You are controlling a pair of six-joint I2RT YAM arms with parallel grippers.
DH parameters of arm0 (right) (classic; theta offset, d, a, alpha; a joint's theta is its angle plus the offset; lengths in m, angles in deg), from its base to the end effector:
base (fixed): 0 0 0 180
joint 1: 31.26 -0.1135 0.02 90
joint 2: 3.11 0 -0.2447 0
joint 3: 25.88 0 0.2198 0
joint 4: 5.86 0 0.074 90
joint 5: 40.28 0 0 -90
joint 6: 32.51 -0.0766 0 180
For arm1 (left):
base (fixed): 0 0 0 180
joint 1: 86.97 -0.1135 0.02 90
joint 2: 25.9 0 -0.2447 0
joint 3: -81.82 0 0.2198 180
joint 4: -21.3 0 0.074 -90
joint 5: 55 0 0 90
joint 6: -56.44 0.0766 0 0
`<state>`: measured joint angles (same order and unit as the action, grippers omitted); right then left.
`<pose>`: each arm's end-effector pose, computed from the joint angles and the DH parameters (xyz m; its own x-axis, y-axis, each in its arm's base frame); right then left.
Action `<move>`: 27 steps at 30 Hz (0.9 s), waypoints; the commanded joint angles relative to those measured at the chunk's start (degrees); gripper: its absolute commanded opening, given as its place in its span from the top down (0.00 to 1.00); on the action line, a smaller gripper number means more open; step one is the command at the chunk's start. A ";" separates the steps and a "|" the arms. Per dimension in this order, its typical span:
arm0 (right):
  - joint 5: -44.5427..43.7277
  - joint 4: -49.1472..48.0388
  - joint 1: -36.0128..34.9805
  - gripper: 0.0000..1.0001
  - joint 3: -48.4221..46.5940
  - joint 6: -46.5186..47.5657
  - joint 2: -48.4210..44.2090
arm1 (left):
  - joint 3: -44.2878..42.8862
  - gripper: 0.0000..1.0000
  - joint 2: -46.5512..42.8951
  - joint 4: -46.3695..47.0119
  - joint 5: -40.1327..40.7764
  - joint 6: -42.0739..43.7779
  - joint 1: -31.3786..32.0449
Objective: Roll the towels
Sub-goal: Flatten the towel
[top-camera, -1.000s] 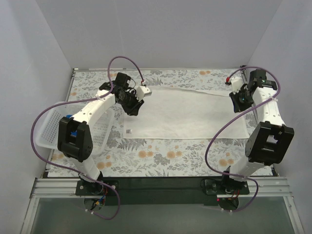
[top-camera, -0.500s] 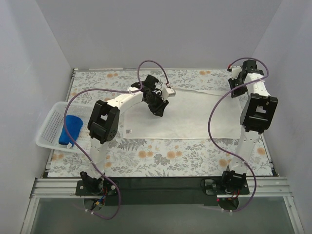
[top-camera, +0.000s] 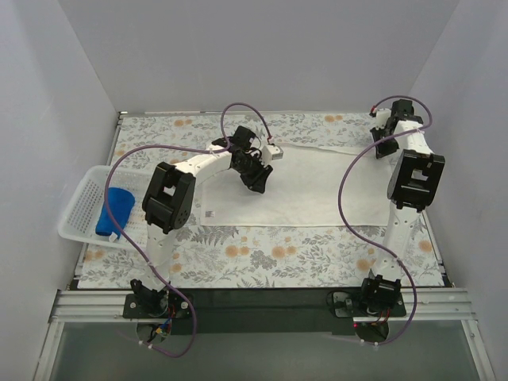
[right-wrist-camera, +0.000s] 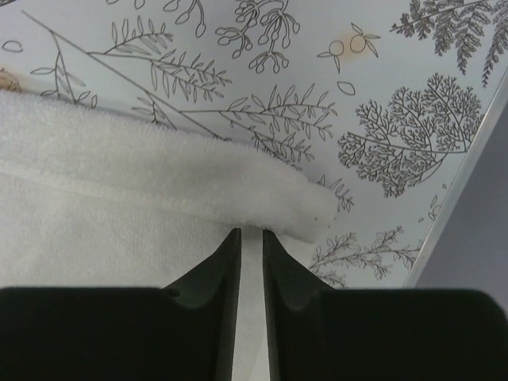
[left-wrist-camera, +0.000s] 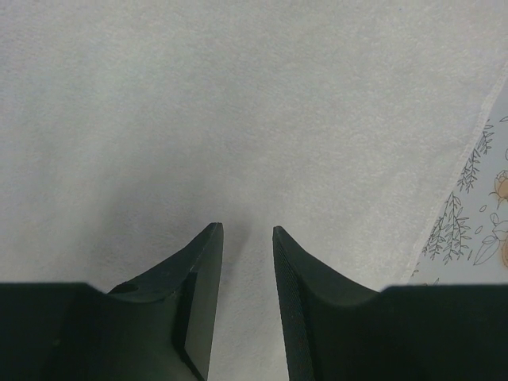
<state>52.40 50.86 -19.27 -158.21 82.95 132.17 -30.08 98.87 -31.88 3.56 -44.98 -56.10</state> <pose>0.4795 -0.0982 0.1445 -0.8416 -0.2603 -0.4733 -0.1964 0.9637 -0.1806 0.3489 -0.2551 0.1382 -0.8916 0.3361 -0.3035 0.4519 0.7042 -0.5476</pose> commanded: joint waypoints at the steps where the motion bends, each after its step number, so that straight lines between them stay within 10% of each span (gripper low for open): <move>1: 0.05 -2.30 0.23 0.80 -4.97 -2.60 2.96 | 0.07 0.70 -0.76 1.48 -2.13 -0.80 0.15; 14: 0.31 -19.96 0.23 0.64 -5.06 -14.47 3.49 | 1.57 0.69 0.39 0.17 -0.91 -0.62 0.07; 27: 10.08 -16.10 -2.40 0.61 4.77 -8.76 -9.07 | -8.60 0.69 0.20 1.13 6.27 -5.00 -9.77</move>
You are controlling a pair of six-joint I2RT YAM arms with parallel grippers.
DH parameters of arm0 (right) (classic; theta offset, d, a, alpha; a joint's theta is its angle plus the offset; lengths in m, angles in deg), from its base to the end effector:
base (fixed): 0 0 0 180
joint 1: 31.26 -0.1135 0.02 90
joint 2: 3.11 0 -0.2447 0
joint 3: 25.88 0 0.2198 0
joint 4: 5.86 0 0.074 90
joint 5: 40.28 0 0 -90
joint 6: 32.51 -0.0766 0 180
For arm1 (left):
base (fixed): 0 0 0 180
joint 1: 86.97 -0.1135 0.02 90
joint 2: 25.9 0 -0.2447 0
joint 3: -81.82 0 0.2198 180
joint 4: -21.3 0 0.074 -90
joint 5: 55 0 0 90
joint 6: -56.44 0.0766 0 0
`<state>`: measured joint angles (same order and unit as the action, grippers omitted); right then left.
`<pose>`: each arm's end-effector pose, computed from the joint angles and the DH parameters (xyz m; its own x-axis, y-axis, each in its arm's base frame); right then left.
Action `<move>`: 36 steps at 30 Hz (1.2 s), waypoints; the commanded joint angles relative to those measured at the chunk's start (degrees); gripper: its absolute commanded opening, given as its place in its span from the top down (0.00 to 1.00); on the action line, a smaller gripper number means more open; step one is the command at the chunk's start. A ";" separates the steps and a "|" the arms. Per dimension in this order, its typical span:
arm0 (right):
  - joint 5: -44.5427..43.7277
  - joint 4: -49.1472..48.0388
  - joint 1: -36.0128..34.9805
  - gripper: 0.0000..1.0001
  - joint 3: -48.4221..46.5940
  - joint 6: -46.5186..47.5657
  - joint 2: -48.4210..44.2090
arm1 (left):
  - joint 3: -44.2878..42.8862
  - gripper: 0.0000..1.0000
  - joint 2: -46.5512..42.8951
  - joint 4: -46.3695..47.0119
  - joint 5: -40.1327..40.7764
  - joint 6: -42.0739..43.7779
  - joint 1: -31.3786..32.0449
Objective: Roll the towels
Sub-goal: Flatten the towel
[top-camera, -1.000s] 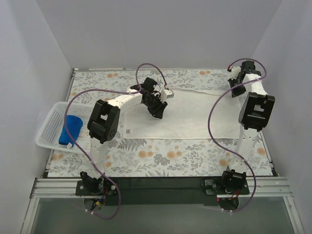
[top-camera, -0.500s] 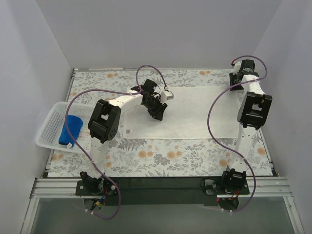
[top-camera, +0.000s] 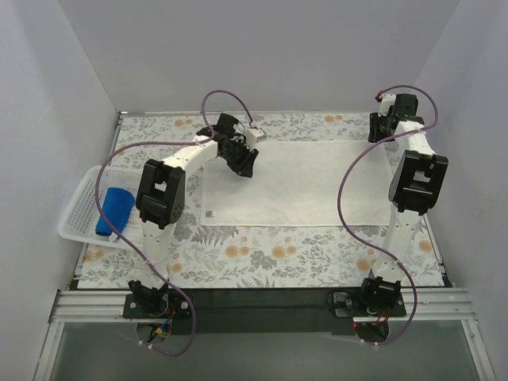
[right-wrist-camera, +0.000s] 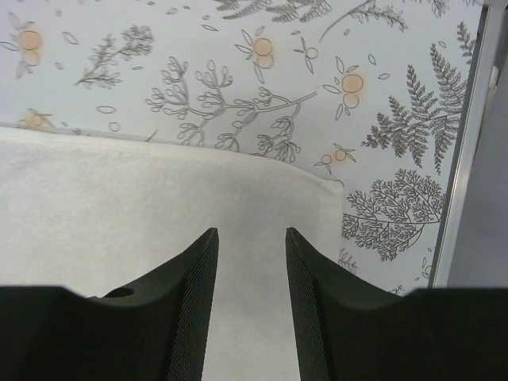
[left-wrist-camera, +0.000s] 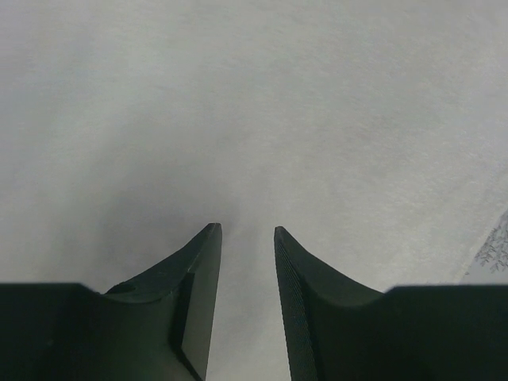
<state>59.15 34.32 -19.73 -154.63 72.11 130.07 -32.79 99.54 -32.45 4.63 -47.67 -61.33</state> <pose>0.5052 -0.0903 0.1699 -0.6867 -0.1140 -0.7179 -0.0935 0.9933 -0.0684 0.3780 -0.2244 0.1450 -0.9284 0.2123 -0.3050 0.3533 0.7586 -0.5475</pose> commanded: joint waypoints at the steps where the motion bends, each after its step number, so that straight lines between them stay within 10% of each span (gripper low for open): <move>1: 2.62 0.53 -2.30 0.60 1.63 2.44 -7.41 | -7.31 0.70 0.05 1.44 6.63 -2.67 -5.95; 30: -15.24 4.22 -2.48 0.71 -7.68 2.18 9.11 | -23.13 0.85 17.81 2.68 26.95 -1.10 -14.66; 36: -4.52 8.53 -3.35 0.48 -8.57 4.36 -2.36 | -23.41 0.62 8.71 3.37 16.06 2.76 -13.96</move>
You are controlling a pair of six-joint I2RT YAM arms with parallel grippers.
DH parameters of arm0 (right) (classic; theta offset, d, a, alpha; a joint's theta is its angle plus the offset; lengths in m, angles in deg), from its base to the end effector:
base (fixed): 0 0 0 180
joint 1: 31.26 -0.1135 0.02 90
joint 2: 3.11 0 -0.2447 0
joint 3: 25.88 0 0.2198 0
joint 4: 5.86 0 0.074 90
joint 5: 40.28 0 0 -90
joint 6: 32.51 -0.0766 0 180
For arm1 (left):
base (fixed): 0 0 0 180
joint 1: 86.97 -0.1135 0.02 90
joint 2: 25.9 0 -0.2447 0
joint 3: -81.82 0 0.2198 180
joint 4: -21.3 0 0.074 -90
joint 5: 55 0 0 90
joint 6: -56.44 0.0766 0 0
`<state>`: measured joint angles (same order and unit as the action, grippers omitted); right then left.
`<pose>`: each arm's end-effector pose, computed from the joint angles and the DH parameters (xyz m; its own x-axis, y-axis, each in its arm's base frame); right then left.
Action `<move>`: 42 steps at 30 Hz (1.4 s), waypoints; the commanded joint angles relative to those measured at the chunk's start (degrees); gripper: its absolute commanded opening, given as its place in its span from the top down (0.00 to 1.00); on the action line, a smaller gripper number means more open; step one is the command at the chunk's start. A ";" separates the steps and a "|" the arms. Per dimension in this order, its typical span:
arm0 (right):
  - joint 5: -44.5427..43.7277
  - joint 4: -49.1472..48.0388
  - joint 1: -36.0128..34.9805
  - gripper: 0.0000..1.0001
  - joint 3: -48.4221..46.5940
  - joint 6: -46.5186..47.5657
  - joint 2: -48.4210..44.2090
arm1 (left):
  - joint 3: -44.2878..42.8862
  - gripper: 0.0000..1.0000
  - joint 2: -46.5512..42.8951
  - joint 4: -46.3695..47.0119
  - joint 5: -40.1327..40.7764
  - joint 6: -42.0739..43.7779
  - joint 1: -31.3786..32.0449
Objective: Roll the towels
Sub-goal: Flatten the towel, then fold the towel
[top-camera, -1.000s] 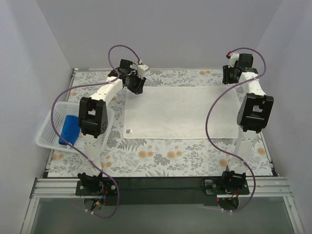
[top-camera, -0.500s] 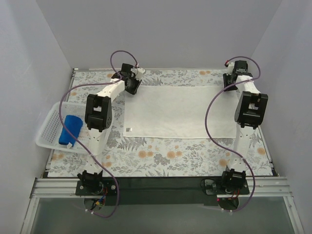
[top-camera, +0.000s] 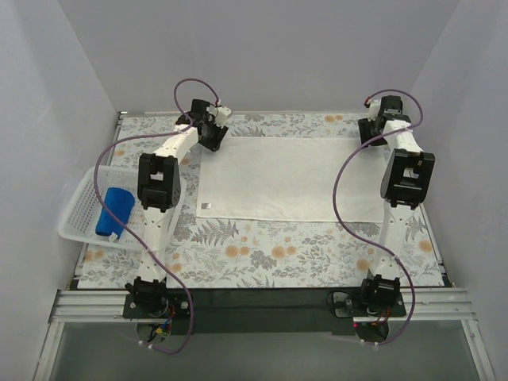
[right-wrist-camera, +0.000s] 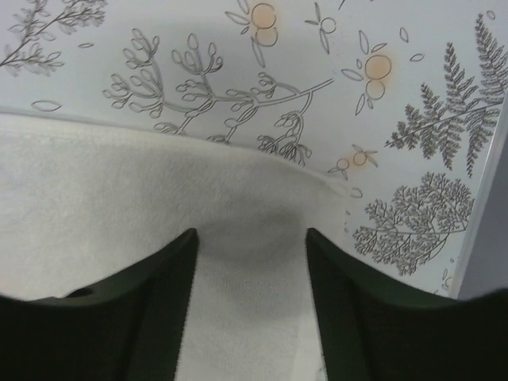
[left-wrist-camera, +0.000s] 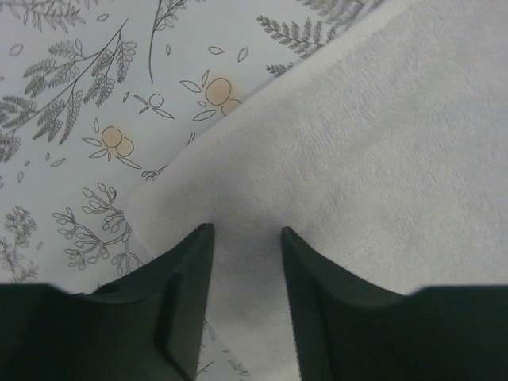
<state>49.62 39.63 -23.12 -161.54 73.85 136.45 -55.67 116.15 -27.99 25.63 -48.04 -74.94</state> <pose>0.5183 -0.0743 0.1429 -0.7613 -0.1756 -0.6242 -0.0747 0.9800 -0.1846 0.5063 -0.1206 0.1257 -0.8396 -0.0733 -0.5383 0.0926 0.9570 -0.2748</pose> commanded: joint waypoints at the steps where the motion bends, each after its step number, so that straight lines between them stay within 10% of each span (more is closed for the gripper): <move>1: 6.15 4.79 -0.05 0.41 -0.87 3.76 -11.14 | 0.43 0.55 -10.11 -1.35 -6.44 4.62 0.01; 7: 12.76 14.87 -1.02 0.19 14.05 17.29 -30.30 | 9.57 0.45 -26.56 -11.24 -14.54 18.33 2.99; 22: 5.29 20.90 -0.41 0.53 45.79 23.98 -44.82 | 44.37 0.68 -44.76 -17.88 -11.48 24.32 5.01; 42: -5.87 8.42 2.23 0.76 57.84 23.28 -38.41 | 53.61 0.82 -37.47 -12.26 -1.89 23.97 5.72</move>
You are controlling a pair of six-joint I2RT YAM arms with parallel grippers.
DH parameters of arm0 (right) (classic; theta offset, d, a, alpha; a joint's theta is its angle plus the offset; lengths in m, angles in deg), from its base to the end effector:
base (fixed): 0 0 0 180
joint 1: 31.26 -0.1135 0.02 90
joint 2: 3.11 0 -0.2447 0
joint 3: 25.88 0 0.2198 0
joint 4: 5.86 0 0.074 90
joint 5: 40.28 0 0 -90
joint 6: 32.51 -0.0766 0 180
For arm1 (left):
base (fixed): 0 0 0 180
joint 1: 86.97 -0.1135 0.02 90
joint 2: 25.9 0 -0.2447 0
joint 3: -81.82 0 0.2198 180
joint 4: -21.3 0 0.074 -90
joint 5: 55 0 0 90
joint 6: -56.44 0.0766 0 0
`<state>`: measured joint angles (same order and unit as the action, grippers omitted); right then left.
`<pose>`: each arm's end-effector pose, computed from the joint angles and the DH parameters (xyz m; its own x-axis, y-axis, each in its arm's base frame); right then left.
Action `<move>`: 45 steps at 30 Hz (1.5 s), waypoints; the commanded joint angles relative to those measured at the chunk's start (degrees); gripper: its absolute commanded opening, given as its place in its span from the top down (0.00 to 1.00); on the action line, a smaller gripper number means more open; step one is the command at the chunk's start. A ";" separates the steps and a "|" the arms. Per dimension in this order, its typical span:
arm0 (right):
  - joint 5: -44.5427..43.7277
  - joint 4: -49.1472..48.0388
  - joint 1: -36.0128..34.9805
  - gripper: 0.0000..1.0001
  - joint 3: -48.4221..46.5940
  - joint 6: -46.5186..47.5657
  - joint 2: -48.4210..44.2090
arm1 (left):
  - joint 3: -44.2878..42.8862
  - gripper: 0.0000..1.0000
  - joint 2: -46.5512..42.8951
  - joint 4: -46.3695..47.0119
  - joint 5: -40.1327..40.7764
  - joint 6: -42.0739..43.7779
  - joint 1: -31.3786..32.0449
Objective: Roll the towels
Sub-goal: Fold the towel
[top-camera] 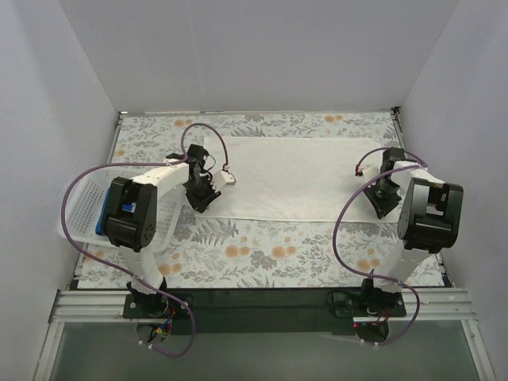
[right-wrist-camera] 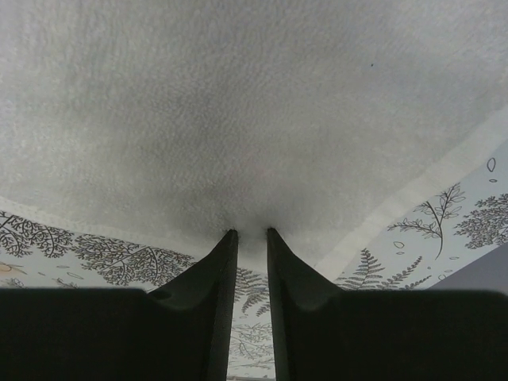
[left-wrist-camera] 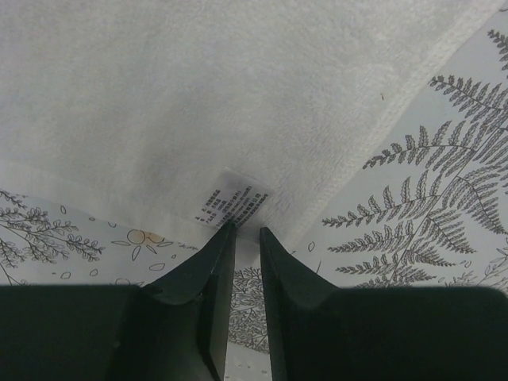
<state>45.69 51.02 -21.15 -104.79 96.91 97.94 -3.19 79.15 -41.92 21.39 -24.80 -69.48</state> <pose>0.2936 -0.0578 0.1232 -0.8662 -0.4890 -0.1033 -0.4682 0.8662 -0.1742 0.2878 -0.1096 0.1271 -0.8876 0.4349 -0.1516 0.4590 0.8625 -0.2131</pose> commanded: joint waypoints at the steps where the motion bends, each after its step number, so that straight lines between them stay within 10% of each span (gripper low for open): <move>1: -2.47 -3.68 0.26 0.76 1.63 0.39 0.19 | 2.10 0.82 -0.47 2.19 3.66 0.83 0.26; 33: 2.71 3.77 5.45 0.68 16.23 11.20 -12.81 | 8.44 0.89 -9.43 -10.36 -0.19 9.96 0.17; 45: 15.46 12.23 6.06 0.30 -23.35 6.56 -5.21 | -25.82 0.54 1.54 -10.20 -10.21 1.19 0.08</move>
<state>57.25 62.84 -15.75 -116.73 106.01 87.82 -22.62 77.95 -54.20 14.73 -19.71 -69.02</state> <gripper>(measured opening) 0.702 0.452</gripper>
